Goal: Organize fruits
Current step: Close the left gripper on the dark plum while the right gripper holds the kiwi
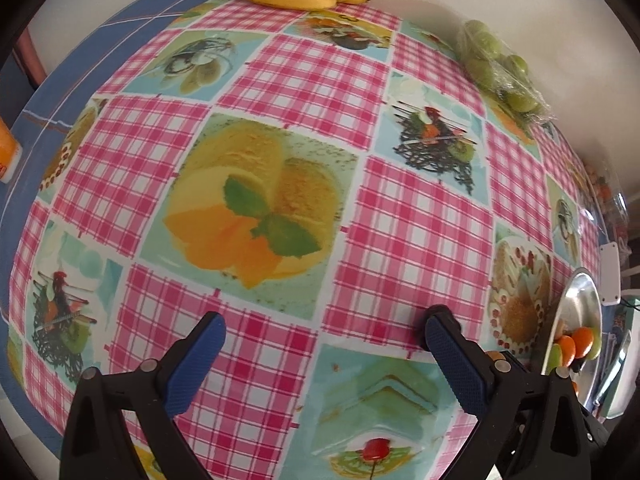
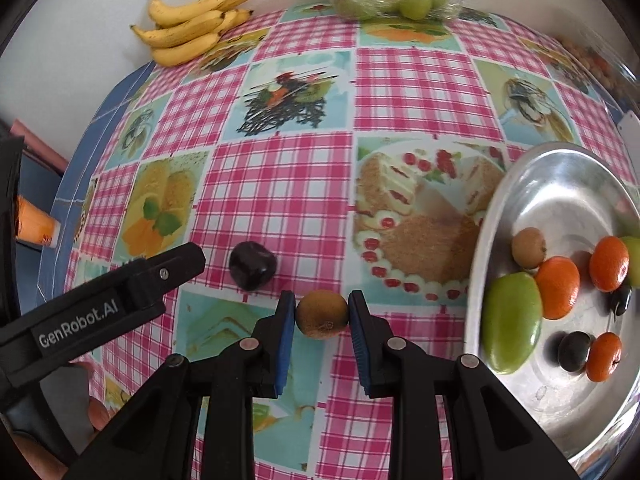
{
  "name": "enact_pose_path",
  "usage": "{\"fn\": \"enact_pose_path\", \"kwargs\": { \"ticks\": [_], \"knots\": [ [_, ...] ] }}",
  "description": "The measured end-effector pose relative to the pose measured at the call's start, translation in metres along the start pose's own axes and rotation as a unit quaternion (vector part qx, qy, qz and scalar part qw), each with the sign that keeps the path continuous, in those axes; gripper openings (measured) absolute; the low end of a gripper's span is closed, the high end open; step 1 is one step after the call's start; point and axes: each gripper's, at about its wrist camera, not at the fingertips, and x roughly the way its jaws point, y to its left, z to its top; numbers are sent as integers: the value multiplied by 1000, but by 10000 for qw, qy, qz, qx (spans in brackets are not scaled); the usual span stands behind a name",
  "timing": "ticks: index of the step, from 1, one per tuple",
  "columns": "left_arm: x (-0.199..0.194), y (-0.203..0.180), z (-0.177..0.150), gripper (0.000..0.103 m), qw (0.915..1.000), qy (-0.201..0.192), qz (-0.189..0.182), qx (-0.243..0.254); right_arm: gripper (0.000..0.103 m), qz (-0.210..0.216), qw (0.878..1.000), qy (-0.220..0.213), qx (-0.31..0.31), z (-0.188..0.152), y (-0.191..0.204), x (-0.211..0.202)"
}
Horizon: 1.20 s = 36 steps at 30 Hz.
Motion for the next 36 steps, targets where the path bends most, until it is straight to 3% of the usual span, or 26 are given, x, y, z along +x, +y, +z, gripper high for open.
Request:
{"fn": "enact_pose_path", "kwargs": {
  "ticks": [5, 12, 17, 27, 29, 36],
  "knots": [
    [-2, -24, -2, 93, 9992, -69, -251, 289, 28, 69, 9998, -62, 159, 0, -9, -8],
    [-5, -44, 2, 91, 9966, -261, -385, 685, 28, 30, 9998, -53, 194, -5, -13, -13],
    [3, -56, 2, 84, 9946, -216, -394, 938, 28, 22, 9998, -39, 190, -5, -13, -13],
    [16, -56, -4, 70, 9949, 39, -435, 907, 28, -5, 9996, 55, 262, -8, -16, -9],
    [16, -56, -4, 59, 9946, 45, -478, 916, 28, -5, 9996, 51, 270, -9, -16, -10],
    [16, -55, -2, 48, 9949, 71, -519, 859, 28, -1, 9996, 42, 262, -9, -16, -10]
  ]
}}
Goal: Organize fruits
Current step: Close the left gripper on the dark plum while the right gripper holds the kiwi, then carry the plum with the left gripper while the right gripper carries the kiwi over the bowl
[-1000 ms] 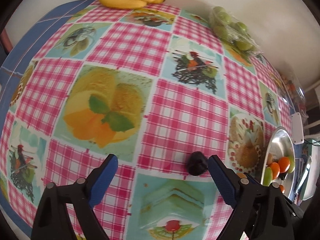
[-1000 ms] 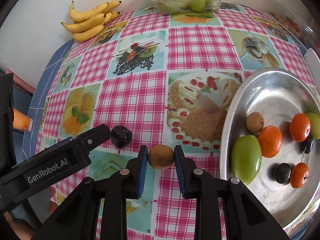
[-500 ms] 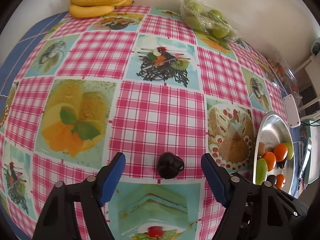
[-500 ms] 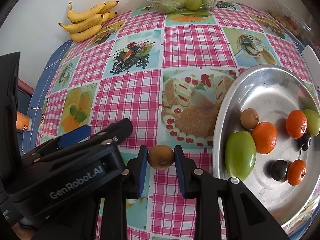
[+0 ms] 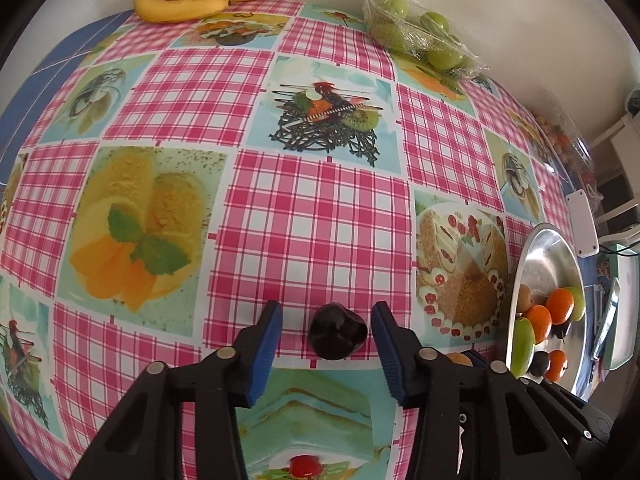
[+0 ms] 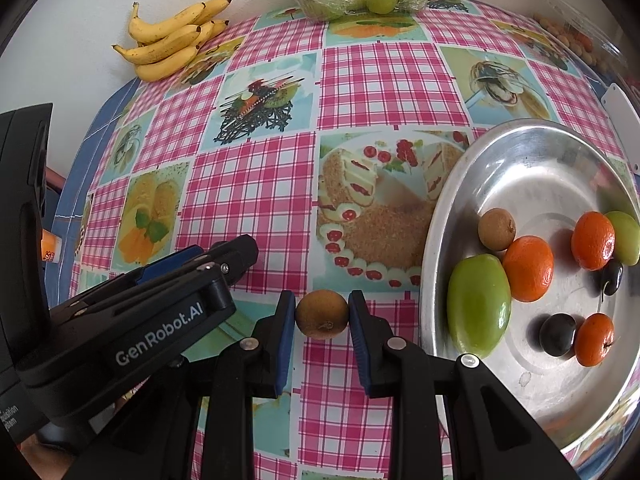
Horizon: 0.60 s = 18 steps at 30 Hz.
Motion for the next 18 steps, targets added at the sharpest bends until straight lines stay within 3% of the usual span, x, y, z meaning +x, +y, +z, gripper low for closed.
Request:
{"fn": "enact_pose_path", "kwargs": {
  "ticks": [8, 18],
  "knots": [
    [0, 0, -1, 33, 9999, 39, -113, 5, 28, -2, 10000, 6, 16, 1, 1, -1],
    [-13, -3, 4, 33, 9996, -127, -246, -30, 28, 20, 10000, -49, 24, 2, 1, -5]
  ]
}}
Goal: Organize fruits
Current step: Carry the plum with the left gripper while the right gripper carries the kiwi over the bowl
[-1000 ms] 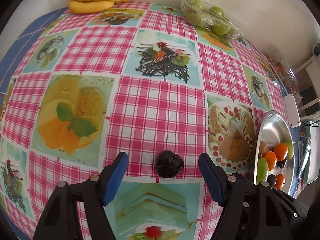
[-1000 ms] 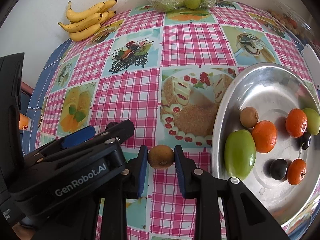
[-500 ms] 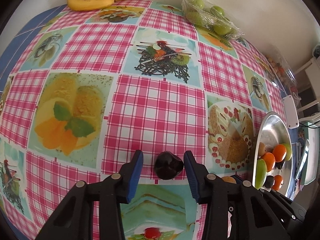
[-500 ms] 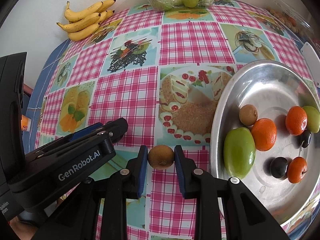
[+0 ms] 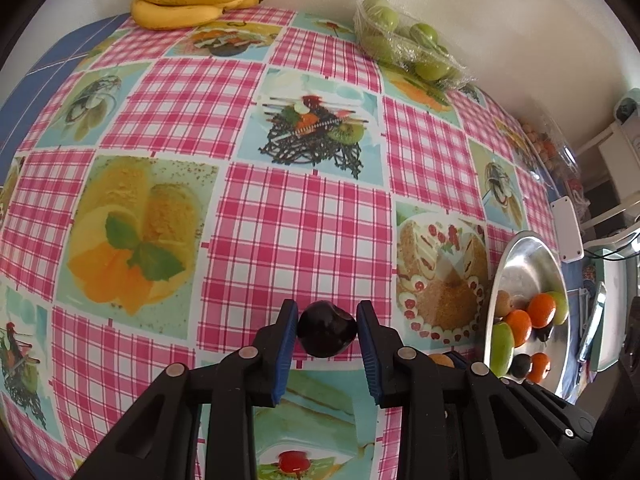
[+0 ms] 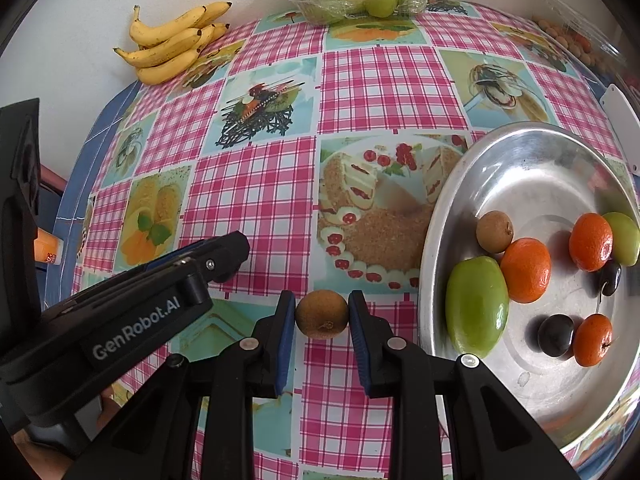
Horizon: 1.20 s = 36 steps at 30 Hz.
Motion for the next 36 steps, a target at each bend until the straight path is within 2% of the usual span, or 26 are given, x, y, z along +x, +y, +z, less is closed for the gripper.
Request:
{"fn": "enact_pose_path", "kwargs": {
  "ticks": [12, 21, 28, 36],
  "knots": [
    [-29, -1, 6, 32, 9992, -337, -169, -138, 28, 76, 9997, -247, -30, 3, 2, -17],
    [-50, -4, 8, 32, 9977, -650, -124, -155, 28, 30, 9989, -430, 160, 5, -9, -35],
    [-59, -15, 5, 32, 9968, -770, -188, -38, 28, -110, 9973, -548, 481, 4, -36, -50],
    [-53, -44, -6, 32, 9972, -632, -254, 293, 28, -223, 9892, -612, 1311, 3, -93, -63]
  ]
}}
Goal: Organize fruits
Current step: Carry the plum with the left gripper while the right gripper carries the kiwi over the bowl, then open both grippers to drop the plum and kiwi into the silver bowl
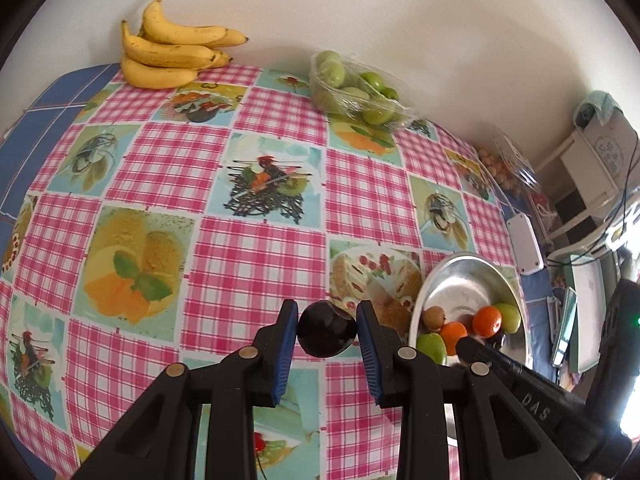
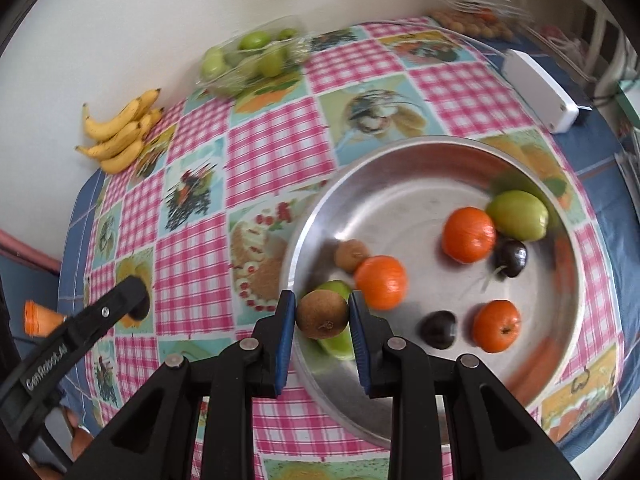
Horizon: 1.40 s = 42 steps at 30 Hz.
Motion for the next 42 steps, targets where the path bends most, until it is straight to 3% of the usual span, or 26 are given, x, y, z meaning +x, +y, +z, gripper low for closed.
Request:
{"fn": "enact_pose_path", "kwargs": {
  "ticks": [16, 31, 42],
  "knots": [
    [23, -91, -44, 32, 9911, 584, -521, 1073, 28, -321, 9941, -272, 998, 1, -82, -25],
    [43, -117, -67, 33, 9825, 805, -516, 1599, 28, -239, 9964, 38, 811, 0, -75, -3],
    [58, -111, -69, 33, 9824, 1026, -600, 1444, 28, -223, 9969, 134, 743, 1, -72, 8]
  ]
}}
